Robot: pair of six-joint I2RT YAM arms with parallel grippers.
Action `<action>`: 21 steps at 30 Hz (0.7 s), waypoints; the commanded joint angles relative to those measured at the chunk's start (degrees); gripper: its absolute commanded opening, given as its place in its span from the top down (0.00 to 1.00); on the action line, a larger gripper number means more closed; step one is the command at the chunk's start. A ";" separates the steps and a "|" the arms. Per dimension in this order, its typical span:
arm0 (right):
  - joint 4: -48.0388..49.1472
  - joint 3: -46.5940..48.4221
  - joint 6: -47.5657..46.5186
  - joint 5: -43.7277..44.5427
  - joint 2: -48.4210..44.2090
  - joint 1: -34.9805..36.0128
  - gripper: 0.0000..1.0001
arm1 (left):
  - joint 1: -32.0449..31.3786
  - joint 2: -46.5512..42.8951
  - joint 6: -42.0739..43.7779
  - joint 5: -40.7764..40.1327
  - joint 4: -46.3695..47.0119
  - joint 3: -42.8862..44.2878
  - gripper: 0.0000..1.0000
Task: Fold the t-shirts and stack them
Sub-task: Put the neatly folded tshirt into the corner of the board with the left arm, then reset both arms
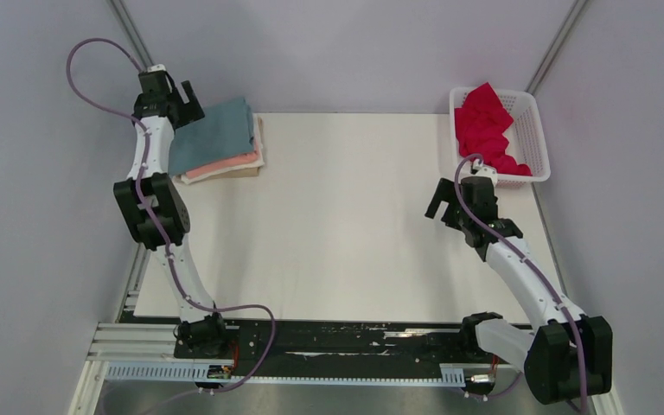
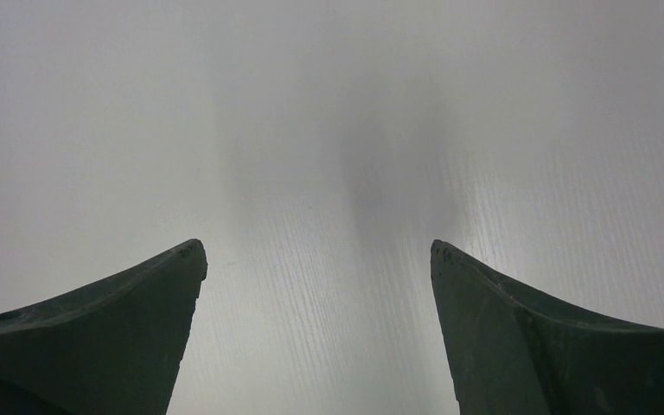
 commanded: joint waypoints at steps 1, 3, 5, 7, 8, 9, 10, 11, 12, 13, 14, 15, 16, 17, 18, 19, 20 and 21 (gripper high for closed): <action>1.67 0.32 2.60 0.21 -4.54 -0.06 0.00 | -2.75 -13.80 -7.96 7.35 3.25 -6.00 0.00; 1.48 -0.56 3.24 0.74 -6.43 -0.05 0.00 | -6.06 -19.26 -8.11 5.01 4.34 -11.74 0.00; 1.36 -1.69 4.37 0.65 -8.32 -0.04 0.00 | -10.16 -26.38 -8.75 0.78 6.47 -20.27 0.00; 1.35 -2.61 4.44 -0.48 -10.07 -0.11 0.00 | -14.28 -34.83 -10.01 -0.83 10.95 -31.10 0.00; 1.38 -3.11 4.18 -0.79 -10.77 -0.10 0.00 | -17.22 -37.88 -11.22 -1.10 14.38 -34.90 0.00; 1.38 -3.62 3.89 -1.08 -11.43 -0.05 0.00 | -18.80 -43.38 -12.11 -1.89 15.80 -42.78 0.00; 1.37 -4.23 3.45 -1.32 -12.03 -0.10 0.00 | -21.78 -46.24 -14.03 -2.60 18.27 -46.24 0.00; 1.30 -4.71 3.14 -1.53 -12.64 -0.10 0.00 | -23.27 -51.42 -14.83 -3.70 19.32 -53.20 0.00; 1.09 -5.04 2.80 -1.77 -13.15 -0.07 0.00 | -26.50 -53.73 -16.05 -4.42 20.89 -56.15 0.00; 0.83 -5.43 2.52 -1.97 -13.70 -0.08 0.00 | -28.18 -57.91 -16.94 -6.46 21.34 -61.87 0.00; 0.56 -5.85 2.36 -2.00 -14.30 -0.05 0.00 | -31.42 -59.61 -18.58 -7.21 21.83 -64.53 0.00; 0.49 -6.54 2.35 -1.94 -14.92 -0.05 0.00 | -32.84 -62.76 -19.39 -8.08 21.90 -69.04 0.00; 0.53 -7.15 2.44 -1.87 -15.53 -0.05 0.00 | -35.79 -64.06 -20.62 -8.87 21.68 -70.88 0.00; 0.46 -7.77 2.58 -1.89 -16.14 -0.06 0.00 | -38.80 -66.45 -21.01 -9.42 21.47 -74.17 0.00; 0.51 -8.36 2.63 -1.96 -16.61 -0.01 0.00 | -40.13 -67.57 -21.09 -11.33 20.89 -76.97 0.00; 0.58 -9.13 2.85 -1.87 -17.19 -0.09 0.00 | -42.52 -69.41 -21.57 -12.37 19.81 -78.05 0.00; 0.63 -9.73 3.15 -1.65 -17.56 -0.05 0.00 | -43.53 -70.29 -22.03 -14.29 19.17 -79.94 0.00; 0.69 -10.43 3.43 -1.40 -17.87 -0.07 0.00 | -44.66 -71.91 -22.95 -14.86 18.78 -80.85 0.00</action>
